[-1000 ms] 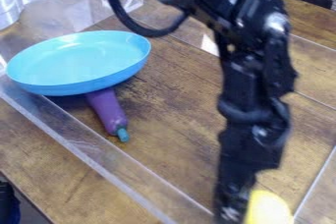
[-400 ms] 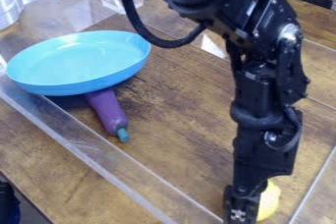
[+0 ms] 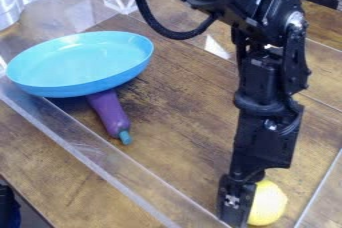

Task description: Put the lemon on the blue tray

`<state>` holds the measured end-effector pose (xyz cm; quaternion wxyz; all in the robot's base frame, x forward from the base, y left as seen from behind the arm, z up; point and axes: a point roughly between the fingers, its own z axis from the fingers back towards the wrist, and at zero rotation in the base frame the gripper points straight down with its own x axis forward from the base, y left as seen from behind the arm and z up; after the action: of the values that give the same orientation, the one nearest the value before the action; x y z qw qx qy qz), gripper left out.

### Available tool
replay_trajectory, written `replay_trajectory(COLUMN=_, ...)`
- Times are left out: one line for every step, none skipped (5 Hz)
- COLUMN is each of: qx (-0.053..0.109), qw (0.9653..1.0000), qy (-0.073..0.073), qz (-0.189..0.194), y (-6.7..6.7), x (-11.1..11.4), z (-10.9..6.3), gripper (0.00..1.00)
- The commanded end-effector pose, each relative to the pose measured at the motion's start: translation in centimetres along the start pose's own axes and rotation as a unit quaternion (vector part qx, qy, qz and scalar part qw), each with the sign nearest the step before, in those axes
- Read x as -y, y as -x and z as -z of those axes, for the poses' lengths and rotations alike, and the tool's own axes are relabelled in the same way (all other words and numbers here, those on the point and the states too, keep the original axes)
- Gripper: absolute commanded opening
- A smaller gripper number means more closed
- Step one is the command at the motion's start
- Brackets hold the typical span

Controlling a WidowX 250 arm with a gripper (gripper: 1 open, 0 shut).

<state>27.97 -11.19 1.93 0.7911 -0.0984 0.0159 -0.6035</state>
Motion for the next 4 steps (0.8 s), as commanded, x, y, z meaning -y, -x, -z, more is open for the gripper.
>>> replay_trajectory(qx=0.001, qw=0.9990, qy=0.000, qz=-0.044, y=2.2, x=-0.3, z=0.1, gripper=0.00)
replay_trajectory(qx=0.004, qw=0.9953, qy=-0.003, qz=-0.097, y=4.3, x=-0.3, z=-0.2, gripper=0.00)
replay_trajectory(qx=-0.007, qw=0.9985, qy=-0.003, qz=-0.054, y=4.8, x=0.2, z=-0.6, gripper=1.00)
replay_trajectory(qx=-0.015, qw=0.9998, qy=0.000, qz=-0.009, y=5.1, x=0.9, z=-0.9, gripper=0.00)
